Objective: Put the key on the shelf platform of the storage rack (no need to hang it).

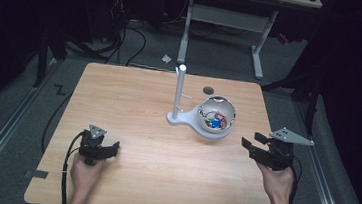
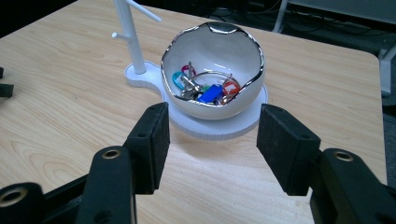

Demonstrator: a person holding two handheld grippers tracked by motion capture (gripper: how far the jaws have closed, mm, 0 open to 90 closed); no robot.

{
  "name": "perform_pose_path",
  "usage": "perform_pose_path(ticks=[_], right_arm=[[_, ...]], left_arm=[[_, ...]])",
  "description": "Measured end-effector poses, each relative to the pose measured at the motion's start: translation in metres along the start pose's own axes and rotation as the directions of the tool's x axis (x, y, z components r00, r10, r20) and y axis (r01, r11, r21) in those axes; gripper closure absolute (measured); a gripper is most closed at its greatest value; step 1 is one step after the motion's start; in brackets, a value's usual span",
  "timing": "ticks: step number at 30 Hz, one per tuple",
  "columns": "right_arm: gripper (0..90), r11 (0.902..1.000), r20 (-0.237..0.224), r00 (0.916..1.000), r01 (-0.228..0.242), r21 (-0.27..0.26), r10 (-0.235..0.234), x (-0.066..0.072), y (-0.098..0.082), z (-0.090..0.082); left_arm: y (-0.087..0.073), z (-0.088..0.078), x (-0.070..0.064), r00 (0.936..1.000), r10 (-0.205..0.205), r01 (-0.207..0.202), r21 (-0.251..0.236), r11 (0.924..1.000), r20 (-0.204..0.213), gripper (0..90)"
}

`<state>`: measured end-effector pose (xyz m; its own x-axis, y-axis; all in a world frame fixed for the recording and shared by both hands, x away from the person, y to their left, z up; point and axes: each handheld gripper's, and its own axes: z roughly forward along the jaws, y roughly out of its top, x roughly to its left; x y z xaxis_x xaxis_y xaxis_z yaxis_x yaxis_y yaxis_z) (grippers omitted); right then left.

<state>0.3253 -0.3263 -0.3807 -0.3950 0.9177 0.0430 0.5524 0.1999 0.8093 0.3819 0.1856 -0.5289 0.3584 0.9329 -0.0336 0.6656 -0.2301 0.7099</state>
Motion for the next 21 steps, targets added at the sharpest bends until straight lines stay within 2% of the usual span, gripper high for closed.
perform_pose_path(ticks=[13,21], right_arm=[[44.7,0.9994,-0.025,0.9991,-0.035,0.003,0.035,0.005,-0.014,0.008],[44.7,0.9991,-0.044,0.9982,-0.04,0.015,0.04,0.008,-0.022,0.017]], left_arm=[[0.0,0.0,0.0,1.0,0.001,-0.001,0.0,1.0,-0.001,22.7],[0.0,0.0,0.0,1.0,0.002,-0.002,0.001,1.0,0.0,22.7]])
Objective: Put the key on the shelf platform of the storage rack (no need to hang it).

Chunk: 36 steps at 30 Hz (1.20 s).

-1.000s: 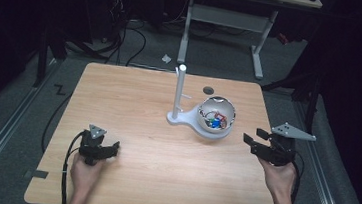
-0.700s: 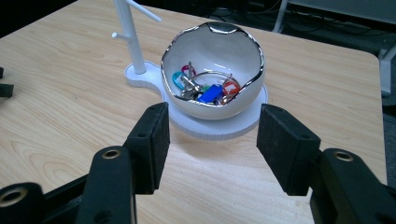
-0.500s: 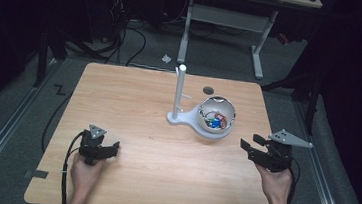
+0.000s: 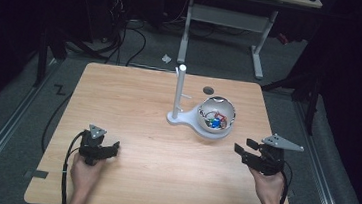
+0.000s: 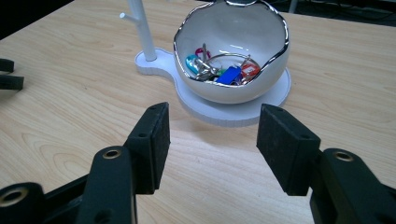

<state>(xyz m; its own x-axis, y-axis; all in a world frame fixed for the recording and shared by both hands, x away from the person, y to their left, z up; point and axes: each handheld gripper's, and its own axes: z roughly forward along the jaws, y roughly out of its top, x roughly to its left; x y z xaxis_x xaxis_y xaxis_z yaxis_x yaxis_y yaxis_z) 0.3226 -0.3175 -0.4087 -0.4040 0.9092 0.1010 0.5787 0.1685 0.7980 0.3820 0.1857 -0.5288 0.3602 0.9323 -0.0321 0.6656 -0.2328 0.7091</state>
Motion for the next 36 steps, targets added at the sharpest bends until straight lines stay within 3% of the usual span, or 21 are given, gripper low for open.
perform_pose_path(ticks=[15,36], right_arm=[[44.7,0.9996,-0.005,1.0,-0.003,0.027,0.003,0.007,-0.009,0.015],[45.1,0.9979,0.009,0.9998,-0.017,0.063,0.016,0.005,-0.025,0.036]], left_arm=[[0.0,0.0,0.0,1.0,-0.001,0.001,-0.001,1.0,-0.001,22.7],[0.0,0.0,0.0,1.0,-0.001,0.001,-0.001,1.0,-0.001,22.7]])
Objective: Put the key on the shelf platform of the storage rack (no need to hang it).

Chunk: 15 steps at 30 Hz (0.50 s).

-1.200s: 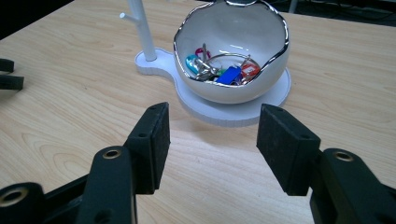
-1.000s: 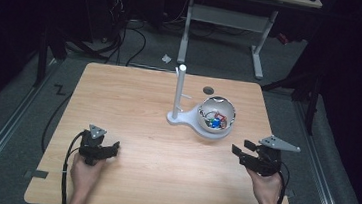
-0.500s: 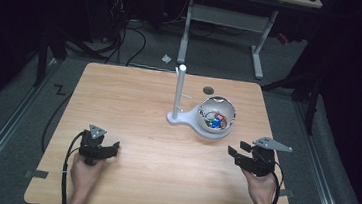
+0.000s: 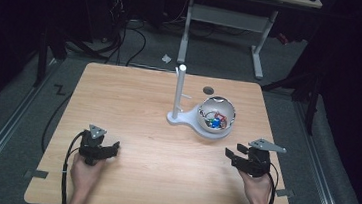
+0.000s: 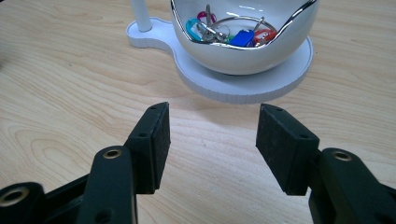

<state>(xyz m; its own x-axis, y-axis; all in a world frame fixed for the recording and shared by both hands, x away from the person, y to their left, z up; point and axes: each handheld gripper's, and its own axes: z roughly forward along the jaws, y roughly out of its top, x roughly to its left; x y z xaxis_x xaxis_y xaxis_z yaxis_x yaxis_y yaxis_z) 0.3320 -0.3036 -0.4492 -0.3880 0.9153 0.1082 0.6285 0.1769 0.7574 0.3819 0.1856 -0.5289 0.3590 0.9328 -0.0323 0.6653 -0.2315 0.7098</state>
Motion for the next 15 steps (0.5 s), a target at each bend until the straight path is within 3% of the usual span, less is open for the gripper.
perform_pose_path(ticks=[15], right_arm=[[45.7,0.9995,0.018,0.9998,-0.012,0.029,0.011,-0.004,-0.009,0.015]], left_arm=[[0.0,0.0,0.0,1.0,0.0,0.0,0.0,1.0,0.0,22.7]])
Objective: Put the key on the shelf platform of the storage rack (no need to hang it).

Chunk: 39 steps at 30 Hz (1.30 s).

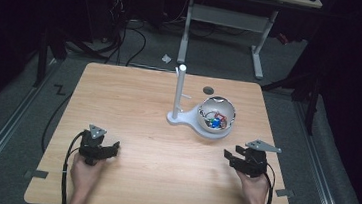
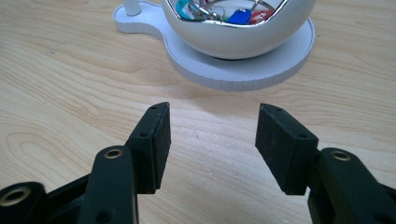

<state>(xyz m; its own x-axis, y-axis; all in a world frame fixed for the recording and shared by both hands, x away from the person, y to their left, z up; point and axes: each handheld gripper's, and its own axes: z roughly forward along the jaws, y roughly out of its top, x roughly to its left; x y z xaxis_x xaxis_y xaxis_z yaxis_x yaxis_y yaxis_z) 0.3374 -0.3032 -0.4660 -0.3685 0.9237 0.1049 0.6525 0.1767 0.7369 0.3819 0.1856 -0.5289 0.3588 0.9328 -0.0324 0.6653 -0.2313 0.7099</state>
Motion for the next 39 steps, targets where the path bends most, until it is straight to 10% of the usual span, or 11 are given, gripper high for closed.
perform_pose_path(ticks=[39], right_arm=[[44.8,0.9983,0.097,0.9948,-0.036,0.045,0.032,-0.013,-0.025,0.037]], left_arm=[[0.0,0.0,0.0,1.0,0.0,0.0,0.001,1.0,0.001,22.7]])
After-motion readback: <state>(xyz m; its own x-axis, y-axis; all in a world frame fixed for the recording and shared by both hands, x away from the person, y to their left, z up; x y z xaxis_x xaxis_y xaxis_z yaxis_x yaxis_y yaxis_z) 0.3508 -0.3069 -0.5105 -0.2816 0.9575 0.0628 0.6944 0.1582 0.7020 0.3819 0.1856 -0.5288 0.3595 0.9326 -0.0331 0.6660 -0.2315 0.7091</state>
